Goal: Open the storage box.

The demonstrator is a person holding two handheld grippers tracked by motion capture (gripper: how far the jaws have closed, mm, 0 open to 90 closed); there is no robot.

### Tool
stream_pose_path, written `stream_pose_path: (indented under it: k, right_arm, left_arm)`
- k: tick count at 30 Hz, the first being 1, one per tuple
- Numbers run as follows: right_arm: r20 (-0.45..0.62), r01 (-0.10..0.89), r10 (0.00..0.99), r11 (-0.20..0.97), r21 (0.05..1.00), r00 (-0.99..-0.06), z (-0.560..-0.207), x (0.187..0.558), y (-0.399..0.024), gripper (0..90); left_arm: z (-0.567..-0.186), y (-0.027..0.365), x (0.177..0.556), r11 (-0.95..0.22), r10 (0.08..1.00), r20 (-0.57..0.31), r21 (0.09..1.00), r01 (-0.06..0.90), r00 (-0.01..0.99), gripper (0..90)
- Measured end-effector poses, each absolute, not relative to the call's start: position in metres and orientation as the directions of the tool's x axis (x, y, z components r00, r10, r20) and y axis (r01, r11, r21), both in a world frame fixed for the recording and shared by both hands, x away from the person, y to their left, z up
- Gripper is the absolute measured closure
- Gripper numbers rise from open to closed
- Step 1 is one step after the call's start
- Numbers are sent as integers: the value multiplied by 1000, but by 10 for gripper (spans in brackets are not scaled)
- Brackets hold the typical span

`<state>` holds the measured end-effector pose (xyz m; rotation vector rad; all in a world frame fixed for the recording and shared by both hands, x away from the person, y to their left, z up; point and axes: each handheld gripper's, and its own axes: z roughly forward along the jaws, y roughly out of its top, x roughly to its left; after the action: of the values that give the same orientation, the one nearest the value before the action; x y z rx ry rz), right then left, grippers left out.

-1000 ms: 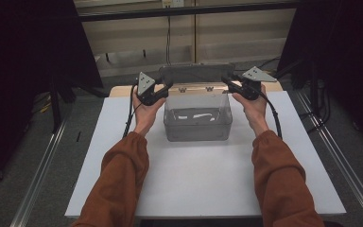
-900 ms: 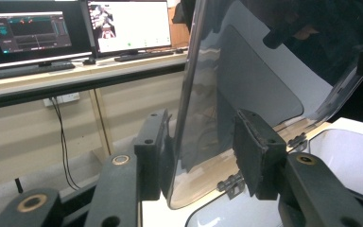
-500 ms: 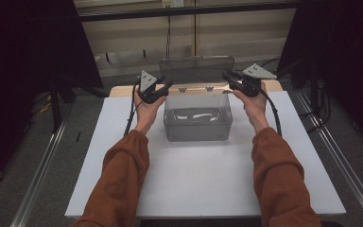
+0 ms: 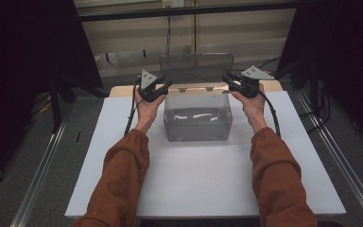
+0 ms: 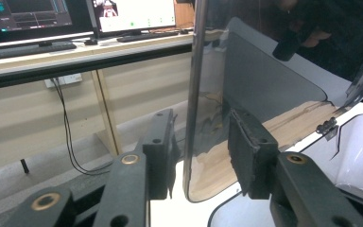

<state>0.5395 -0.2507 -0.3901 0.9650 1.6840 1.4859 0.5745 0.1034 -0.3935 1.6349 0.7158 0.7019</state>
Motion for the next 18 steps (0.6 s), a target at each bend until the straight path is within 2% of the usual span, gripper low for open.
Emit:
stream_pose_path:
  k: [18]
  right_arm:
    - [14, 131, 874, 57, 990, -487, -405, 549, -251, 716]
  left_arm:
    - [-404, 106, 583, -168, 760, 29, 974, 153, 649, 698]
